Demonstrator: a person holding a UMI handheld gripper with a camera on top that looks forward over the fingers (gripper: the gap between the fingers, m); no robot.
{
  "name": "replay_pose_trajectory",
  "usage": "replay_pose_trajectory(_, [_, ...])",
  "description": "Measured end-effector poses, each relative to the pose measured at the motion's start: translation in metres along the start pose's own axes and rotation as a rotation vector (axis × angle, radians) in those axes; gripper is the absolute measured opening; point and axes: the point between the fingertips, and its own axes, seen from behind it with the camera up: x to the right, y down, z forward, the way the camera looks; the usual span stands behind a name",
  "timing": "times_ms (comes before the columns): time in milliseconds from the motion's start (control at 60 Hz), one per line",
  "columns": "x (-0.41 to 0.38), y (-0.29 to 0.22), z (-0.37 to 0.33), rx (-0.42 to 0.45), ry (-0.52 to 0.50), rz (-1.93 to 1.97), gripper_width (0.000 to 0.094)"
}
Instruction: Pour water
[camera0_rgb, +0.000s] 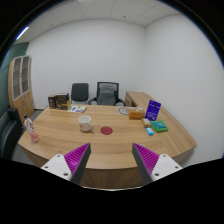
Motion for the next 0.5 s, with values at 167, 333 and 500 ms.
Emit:
replay_pose_trajectory(167, [-0.024, 0.013, 0.009, -0.028, 0.000, -0.017, 0.0859])
replay_pose_trajectory(333, [-0.079, 0.037, 0.016, -0.071, -0.001, -0.043, 0.0859])
replay_pose_trajectory(500, [-0.166, 0.060, 0.018, -0.108, -0.005, -0.048, 0.0859])
